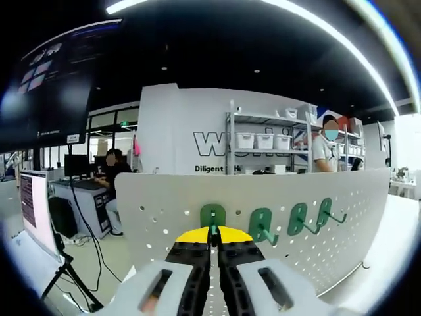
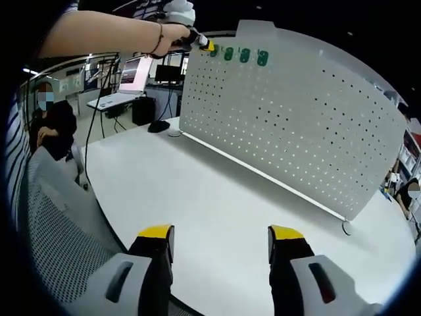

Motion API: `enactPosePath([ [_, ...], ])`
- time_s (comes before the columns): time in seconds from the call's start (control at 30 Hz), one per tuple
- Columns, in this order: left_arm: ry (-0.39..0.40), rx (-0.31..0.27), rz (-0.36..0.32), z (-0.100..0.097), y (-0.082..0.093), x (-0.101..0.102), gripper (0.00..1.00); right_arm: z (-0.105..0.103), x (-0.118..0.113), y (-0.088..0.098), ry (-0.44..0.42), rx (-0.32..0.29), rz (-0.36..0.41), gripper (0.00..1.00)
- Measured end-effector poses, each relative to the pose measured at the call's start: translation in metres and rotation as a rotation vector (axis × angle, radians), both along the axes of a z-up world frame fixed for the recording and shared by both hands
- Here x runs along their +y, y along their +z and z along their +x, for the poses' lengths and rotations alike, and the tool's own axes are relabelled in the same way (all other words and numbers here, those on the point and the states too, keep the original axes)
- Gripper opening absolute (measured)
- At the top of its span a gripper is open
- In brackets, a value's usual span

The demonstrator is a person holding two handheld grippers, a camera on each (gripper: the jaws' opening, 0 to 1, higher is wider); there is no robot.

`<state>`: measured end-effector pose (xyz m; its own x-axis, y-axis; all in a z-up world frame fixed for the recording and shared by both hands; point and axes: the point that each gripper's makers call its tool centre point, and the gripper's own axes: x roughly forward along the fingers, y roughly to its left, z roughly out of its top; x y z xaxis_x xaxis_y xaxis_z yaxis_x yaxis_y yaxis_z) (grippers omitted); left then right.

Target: Insert the hook assembly into the mounting plate slot until the hook locks in place.

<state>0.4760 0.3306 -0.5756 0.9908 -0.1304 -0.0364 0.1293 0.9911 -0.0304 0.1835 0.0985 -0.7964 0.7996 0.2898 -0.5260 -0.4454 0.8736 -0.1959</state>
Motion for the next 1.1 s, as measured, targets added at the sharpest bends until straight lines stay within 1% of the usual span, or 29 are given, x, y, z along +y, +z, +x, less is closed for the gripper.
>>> enactPosePath([
  [0.1, 0.002, 0.003, 0.000, 0.002, 0.000, 0.001, 0.02, 0.000, 0.000, 0.001, -0.001, -0.004, 0.000, 0.55],
  [0.2, 0.003, 0.023, 0.005, 0.004, -0.005, 0.001, 0.02, 0.000, -0.001, 0.001, -0.003, -0.005, 0.000, 0.55],
  [0.37, 0.019, 0.024, 0.011, 0.005, -0.006, 0.000, 0.02, 0.001, -0.001, 0.001, -0.005, -0.008, -0.002, 0.55],
  [0.6, 0.018, 0.031, 0.018, 0.004, -0.006, 0.000, 0.02, 0.001, -0.002, 0.001, -0.006, -0.010, -0.005, 0.55],
  [0.73, 0.010, 0.036, -0.010, 0.002, -0.006, 0.001, 0.02, 0.001, -0.002, 0.002, -0.009, -0.011, -0.005, 0.55],
  [0.83, -0.020, 0.047, -0.063, 0.001, -0.007, 0.001, 0.03, 0.001, -0.003, 0.003, -0.012, -0.015, -0.005, 0.55],
  [0.9, -0.032, 0.055, -0.064, 0.000, -0.007, 0.001, 0.04, 0.001, -0.003, 0.003, -0.014, -0.018, -0.005, 0.55],
  [0.97, -0.044, 0.063, -0.037, -0.001, -0.007, 0.000, 0.04, 0.002, -0.004, 0.005, -0.016, -0.023, -0.005, 0.55],
  [1.03, -0.052, 0.064, -0.021, -0.006, -0.005, 0.000, 0.07, 0.002, -0.004, 0.005, -0.017, -0.026, -0.002, 0.55],
  [1.1, -0.062, 0.065, -0.034, -0.009, -0.003, 0.001, 0.16, 0.002, -0.004, 0.006, -0.017, -0.028, -0.005, 0.55],
])
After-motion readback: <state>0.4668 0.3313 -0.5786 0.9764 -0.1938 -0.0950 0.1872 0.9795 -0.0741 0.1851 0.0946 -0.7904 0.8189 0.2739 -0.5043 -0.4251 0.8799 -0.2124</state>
